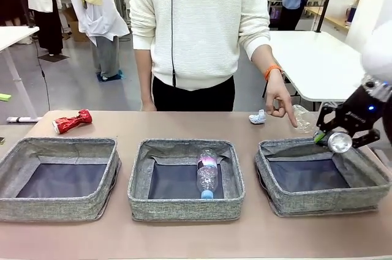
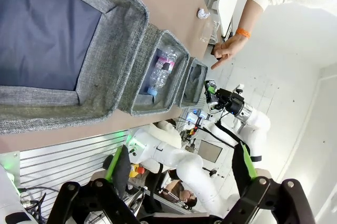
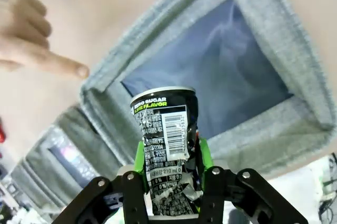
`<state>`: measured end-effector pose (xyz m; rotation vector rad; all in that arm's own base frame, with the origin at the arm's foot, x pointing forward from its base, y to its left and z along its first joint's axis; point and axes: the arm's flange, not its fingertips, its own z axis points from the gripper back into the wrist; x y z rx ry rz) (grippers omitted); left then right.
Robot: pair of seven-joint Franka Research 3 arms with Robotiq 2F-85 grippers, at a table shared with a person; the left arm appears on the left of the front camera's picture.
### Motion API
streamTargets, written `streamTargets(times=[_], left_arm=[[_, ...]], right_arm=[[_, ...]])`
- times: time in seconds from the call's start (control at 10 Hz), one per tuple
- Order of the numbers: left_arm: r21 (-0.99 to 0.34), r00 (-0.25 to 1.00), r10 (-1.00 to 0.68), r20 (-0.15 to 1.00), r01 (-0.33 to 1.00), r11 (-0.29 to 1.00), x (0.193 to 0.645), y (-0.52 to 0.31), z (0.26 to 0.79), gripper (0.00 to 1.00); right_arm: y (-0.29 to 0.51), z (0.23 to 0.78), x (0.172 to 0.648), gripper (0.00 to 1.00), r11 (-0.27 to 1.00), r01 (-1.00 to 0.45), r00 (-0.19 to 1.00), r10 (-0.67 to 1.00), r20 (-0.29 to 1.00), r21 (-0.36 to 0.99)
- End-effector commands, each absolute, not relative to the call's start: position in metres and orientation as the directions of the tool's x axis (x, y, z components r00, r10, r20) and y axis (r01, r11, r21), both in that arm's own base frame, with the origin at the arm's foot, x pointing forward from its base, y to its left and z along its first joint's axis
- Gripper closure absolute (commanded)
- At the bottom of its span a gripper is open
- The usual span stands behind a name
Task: Sort the waste into the appropriate baskets.
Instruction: Place the picked waste into the Fabric basket indicated by the person.
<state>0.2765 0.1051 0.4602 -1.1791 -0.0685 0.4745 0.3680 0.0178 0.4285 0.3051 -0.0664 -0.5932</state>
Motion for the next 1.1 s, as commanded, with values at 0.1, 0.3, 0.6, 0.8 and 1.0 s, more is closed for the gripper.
streamTargets(times=[0.1,0.3,0.6,0.8,1.0], left_arm=[[-0.909,0.902,0.389,-0.189,-0.311,0.278,0.2755,0.1036,0.4609,0.0],[-0.909,0.902,0.389,-0.189,-0.311,0.278,0.2755,0.1036,0.4609,0.0],[-0.909,0.902,0.389,-0.189,-0.311,0.278,0.2755,0.1036,0.4609,0.0],[-0.909,0.902,0.389,-0.189,-0.311,0.278,0.2755,0.1036,0.4609,0.0],[-0.909,0.902,0.389,-0.189,-0.311,0.278,0.2755,0.1036,0.4609,0.0]], right_arm=[[0.0234,0.4203,0.354,0.57,0.768,0.559,0.812,-0.584,-0.016,0.312],[0.0251,0.4186,0.3532,0.57,0.773,0.545,0.82,-0.573,-0.013,0.326],[0.0276,0.424,0.3509,0.0,0.78,0.51,0.832,-0.555,0.022,0.363],[0.0282,0.4275,0.351,0.0,0.775,0.505,0.83,-0.557,0.032,0.381],[0.0308,0.4268,0.3516,0.0,0.778,0.497,0.836,-0.548,0.028,0.384]])
